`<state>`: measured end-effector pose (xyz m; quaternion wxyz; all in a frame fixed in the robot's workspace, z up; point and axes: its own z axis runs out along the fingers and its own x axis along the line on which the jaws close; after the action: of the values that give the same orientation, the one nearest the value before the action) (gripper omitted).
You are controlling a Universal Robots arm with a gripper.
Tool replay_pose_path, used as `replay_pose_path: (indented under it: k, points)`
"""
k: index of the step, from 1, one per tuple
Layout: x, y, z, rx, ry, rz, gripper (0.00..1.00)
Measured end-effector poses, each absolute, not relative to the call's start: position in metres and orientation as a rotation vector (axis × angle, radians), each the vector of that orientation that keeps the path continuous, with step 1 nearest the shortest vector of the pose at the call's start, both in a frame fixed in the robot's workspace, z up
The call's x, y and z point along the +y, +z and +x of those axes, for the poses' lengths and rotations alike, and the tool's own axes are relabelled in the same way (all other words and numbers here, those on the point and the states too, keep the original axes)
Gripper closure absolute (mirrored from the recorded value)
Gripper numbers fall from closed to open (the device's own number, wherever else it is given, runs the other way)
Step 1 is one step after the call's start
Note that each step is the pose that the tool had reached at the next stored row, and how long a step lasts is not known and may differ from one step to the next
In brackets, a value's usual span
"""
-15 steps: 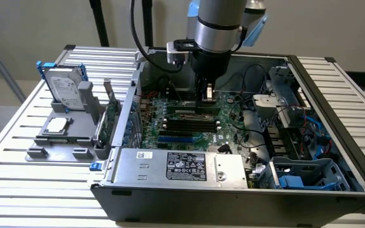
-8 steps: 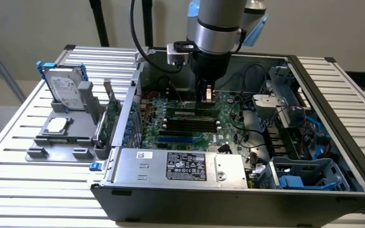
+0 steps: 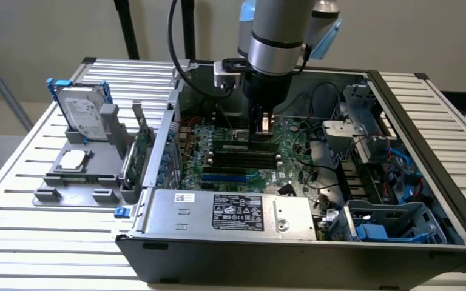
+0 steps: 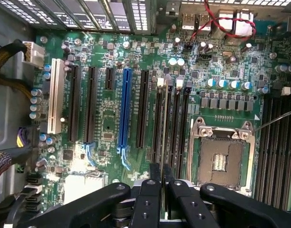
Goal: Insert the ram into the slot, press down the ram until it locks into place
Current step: 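Insert the ram into the slot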
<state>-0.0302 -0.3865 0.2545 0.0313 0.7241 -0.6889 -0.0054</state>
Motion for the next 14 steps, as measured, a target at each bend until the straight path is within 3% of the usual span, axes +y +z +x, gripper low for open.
replay_pose_path:
  k: [14]
  points:
    - [-0.387, 0.241, -0.03, -2.142, -0.018, 2.212, 0.87]
